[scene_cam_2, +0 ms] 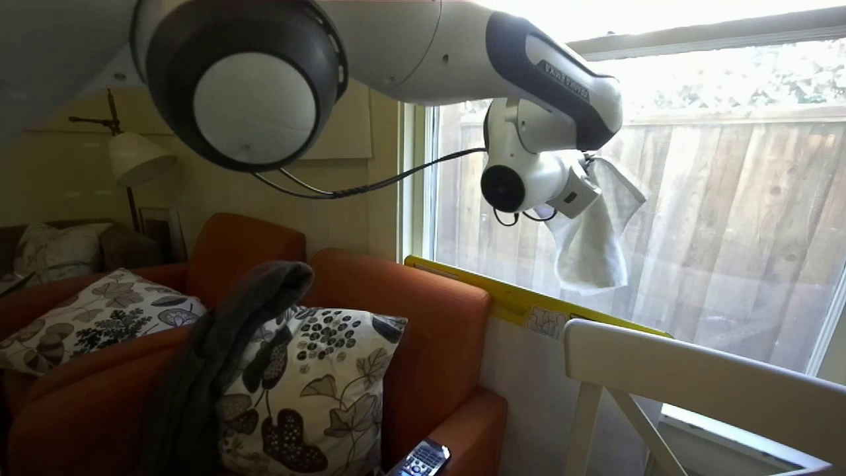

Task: Use the white towel on the chair to wipe the window

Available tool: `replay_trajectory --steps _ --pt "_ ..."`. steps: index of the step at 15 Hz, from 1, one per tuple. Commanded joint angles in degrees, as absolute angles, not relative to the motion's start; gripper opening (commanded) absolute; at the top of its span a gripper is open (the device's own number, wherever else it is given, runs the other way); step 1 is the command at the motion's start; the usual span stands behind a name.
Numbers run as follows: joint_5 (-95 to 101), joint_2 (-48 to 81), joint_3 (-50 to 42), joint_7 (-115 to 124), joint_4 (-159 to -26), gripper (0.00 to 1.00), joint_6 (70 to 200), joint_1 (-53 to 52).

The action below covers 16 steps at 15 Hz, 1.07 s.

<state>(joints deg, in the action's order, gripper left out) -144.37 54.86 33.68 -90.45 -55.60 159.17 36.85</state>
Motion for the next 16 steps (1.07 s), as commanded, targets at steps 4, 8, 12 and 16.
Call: replay_trajectory --steps 4,8,12,16 --pt "-138.4 52.5 36.2 -87.9 -63.7 0.01 157.6 35.9" --pt "-132.4 47.0 26.6 -74.5 -70.5 0.01 151.7 30.8" --pt "-122.6 47.9 34.2 -71.3 -74.1 0.01 149.1 34.3" --pt "-115.0 44.9 34.4 -65.9 -78.8 0.01 147.4 35.1"
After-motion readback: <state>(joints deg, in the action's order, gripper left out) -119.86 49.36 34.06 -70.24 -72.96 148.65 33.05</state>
